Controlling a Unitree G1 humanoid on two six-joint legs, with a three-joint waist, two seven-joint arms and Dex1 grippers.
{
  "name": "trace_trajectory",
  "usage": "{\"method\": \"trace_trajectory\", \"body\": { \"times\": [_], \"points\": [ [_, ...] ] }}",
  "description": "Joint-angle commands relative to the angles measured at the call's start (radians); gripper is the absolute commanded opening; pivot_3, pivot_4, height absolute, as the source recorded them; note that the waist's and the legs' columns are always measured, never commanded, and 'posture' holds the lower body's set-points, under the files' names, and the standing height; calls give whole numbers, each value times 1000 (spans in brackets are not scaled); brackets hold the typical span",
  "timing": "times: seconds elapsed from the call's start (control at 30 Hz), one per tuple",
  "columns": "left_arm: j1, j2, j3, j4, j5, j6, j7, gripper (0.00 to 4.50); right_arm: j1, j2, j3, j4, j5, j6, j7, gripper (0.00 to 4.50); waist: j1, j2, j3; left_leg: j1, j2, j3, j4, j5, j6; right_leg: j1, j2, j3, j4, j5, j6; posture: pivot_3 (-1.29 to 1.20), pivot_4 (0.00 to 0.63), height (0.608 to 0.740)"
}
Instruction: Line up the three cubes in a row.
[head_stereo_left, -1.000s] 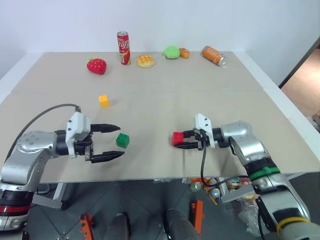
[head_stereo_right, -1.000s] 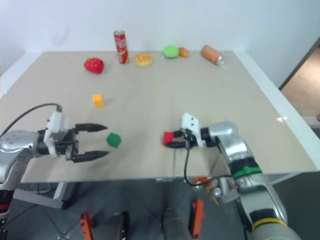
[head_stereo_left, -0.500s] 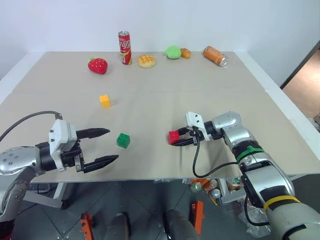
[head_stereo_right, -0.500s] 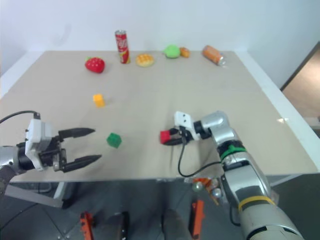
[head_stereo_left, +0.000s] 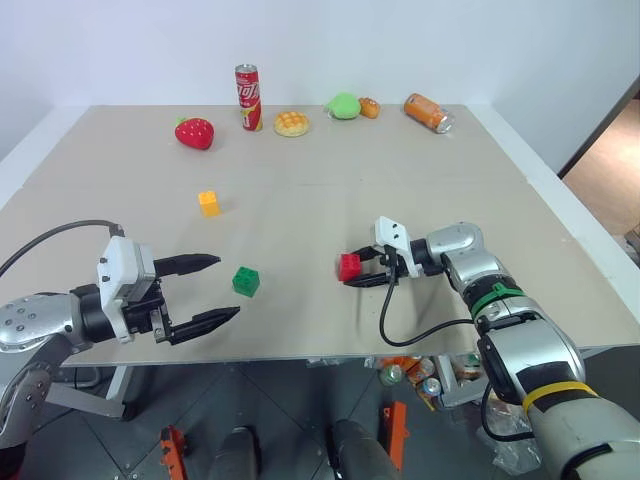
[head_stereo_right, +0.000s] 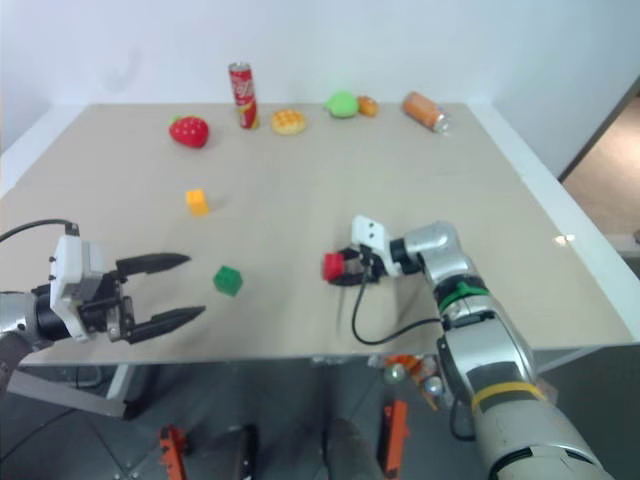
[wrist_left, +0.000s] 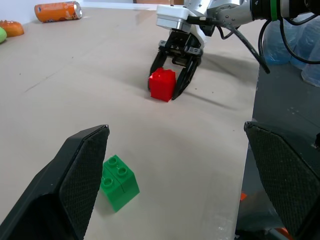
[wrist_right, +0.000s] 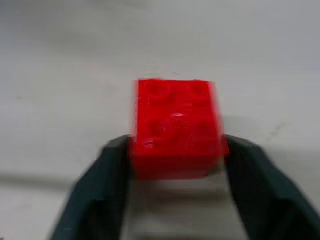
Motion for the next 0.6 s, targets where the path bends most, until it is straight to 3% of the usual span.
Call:
{"method": "trace_trajectory", "body": {
  "times": [0.03, 0.3, 0.6],
  "points": [
    [-12, -11, -4, -2, 1, -14, 18, 4500, -11, -20, -3, 7, -35, -18, -14, 3993, 0, 0, 0, 0, 0, 0, 0, 0, 0, 0, 0, 0, 0, 0, 0, 0, 150, 740],
    [94, -11, 26, 164, 100, -22, 68, 4500, 41, -74, -108, -207, 79, 48, -8, 3993, -1, 0, 0, -1, 0, 0, -1, 0, 0, -1, 0, 0, 0, -1, 0, 0, 150, 740],
    [55, -63, -88, 247, 157, 3, 108, 4500, 330, -184, -244, -948, 377, 489, 1, 3993, 15, 1, 0, -2, 1, 0, -2, 0, 0, -3, 0, -1, 0, -2, -1, 0, 150, 740]
  ]
}}
